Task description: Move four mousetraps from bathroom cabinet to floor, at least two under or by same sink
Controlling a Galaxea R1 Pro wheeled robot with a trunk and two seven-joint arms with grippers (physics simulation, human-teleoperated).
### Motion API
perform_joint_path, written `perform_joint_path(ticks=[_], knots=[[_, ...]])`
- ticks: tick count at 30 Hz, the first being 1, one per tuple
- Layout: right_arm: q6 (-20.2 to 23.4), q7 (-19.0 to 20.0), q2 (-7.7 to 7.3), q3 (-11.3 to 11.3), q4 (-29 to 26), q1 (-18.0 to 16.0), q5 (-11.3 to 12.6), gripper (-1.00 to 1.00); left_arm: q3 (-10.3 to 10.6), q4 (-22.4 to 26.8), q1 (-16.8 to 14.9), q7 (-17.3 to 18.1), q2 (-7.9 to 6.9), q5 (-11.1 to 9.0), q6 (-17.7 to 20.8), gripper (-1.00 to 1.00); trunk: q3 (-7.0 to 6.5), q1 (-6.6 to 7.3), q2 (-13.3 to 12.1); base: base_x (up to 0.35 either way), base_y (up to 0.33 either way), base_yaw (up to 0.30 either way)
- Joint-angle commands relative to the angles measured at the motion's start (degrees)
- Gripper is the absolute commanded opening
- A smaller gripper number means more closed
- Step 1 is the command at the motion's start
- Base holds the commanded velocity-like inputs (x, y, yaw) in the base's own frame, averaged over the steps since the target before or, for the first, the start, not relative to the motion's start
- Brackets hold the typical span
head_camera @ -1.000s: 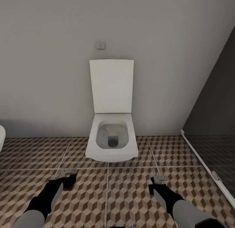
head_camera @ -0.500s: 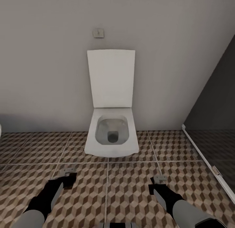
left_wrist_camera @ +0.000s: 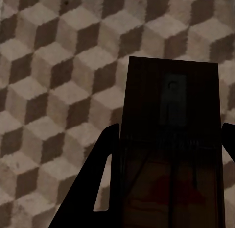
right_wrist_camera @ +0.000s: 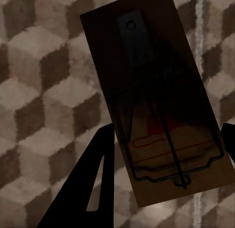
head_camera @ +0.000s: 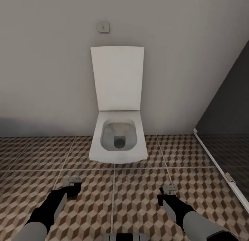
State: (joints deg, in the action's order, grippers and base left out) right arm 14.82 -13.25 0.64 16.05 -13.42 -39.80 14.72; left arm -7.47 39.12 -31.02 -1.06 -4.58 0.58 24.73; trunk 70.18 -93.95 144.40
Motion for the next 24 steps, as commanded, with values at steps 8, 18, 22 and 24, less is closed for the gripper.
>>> perform_joint_path(ticks=[8, 18, 22, 24], knots=[[0.3, -0.3, -0.03, 0.5, -0.1, 0.0, 0.6, -1.00, 0.0, 0.2, 0.0, -0.1, -0.03, 0.1, 0.3, -1.00, 0.04, 0.01, 0.0, 0.000, 0.000, 0.000], [0.3, -0.2, -0.03, 0.5, -0.1, 0.0, 0.6, -1.00, 0.2, 0.2, 0.0, -0.2, 0.01, 0.2, 0.3, -1.00, 0.04, 0.01, 0.0, 0.164, 0.000, 0.000], [0.3, -0.2, -0.03, 0.5, -0.1, 0.0, 0.6, -1.00, 0.2, 0.2, 0.0, -0.2, 0.01, 0.2, 0.3, -1.00, 0.04, 0.01, 0.0, 0.308, 0.000, 0.000], [0.3, -0.2, -0.03, 0.5, -0.1, 0.0, 0.6, -1.00, 0.2, 0.3, 0.0, -0.1, -0.03, 0.1, 0.3, -1.00, 0.04, 0.01, 0.0, 0.317, 0.000, 0.000]])
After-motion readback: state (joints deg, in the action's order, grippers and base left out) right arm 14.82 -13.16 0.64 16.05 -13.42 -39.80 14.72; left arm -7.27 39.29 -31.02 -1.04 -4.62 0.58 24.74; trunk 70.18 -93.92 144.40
